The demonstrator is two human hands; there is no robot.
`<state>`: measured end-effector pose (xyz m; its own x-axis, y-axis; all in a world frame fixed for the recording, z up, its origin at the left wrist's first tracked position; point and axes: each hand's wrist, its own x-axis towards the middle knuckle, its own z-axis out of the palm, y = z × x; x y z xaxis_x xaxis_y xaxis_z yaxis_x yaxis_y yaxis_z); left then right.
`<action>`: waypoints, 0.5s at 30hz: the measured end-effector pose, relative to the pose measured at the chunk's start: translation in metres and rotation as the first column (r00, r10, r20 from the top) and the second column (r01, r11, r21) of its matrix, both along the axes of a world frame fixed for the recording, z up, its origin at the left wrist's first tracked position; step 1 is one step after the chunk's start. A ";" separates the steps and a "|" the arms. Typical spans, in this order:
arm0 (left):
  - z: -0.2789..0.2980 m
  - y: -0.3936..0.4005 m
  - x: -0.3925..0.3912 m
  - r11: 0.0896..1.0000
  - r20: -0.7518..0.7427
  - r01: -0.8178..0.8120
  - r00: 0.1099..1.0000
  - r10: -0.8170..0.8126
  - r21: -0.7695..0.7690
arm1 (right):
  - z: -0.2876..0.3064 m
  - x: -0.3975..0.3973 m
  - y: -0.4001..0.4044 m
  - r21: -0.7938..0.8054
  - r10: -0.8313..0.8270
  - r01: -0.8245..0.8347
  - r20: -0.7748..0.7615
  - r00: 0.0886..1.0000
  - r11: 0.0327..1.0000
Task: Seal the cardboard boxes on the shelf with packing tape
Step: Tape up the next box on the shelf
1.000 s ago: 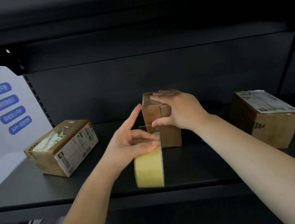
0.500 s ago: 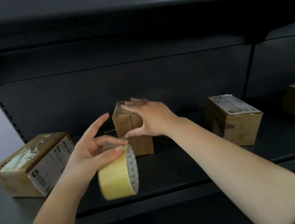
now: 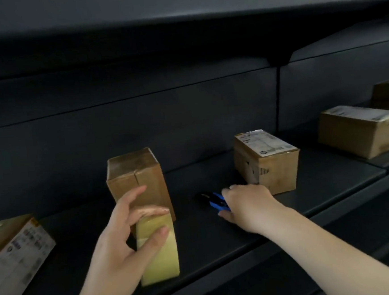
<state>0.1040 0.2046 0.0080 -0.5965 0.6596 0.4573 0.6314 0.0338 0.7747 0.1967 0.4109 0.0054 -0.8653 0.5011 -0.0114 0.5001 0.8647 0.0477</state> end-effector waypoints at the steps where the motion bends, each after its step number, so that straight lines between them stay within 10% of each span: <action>1: -0.002 0.003 0.000 1.000 -0.001 -0.008 1.000 0.008 0.023 | 0.000 0.003 0.002 -0.021 0.046 -0.047 -0.040 0.998 0.999; 5: -0.003 0.020 -0.001 0.988 0.027 -0.054 0.998 0.051 0.142 | 0.016 0.036 0.016 -0.291 0.145 -0.342 -0.535 0.833 0.893; 8: -0.002 0.043 0.009 0.983 -0.029 -0.086 0.995 0.092 0.164 | 0.043 0.076 0.043 -0.262 -0.053 -0.511 -0.920 0.388 0.819; 11: -0.004 0.077 0.025 0.981 -0.062 -0.168 0.983 0.175 0.097 | 0.059 0.112 0.098 -0.121 -0.102 -0.454 -0.993 0.068 0.883; 13: -0.004 0.102 0.032 0.961 -0.115 -0.275 0.954 0.277 0.030 | 0.059 0.124 0.145 -0.133 -0.110 -0.287 -0.989 0.095 0.949; 15: 0.000 0.127 0.037 0.910 -0.243 -0.409 0.891 0.384 -0.062 | 0.048 0.125 0.192 -0.199 -0.140 -0.109 -0.905 0.402 0.974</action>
<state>0.1409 0.3314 0.0084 -0.7111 0.4422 0.5467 0.7015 0.3933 0.5943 0.3221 0.6031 0.0536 -0.4129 0.6068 0.6792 0.1497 0.7808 -0.6065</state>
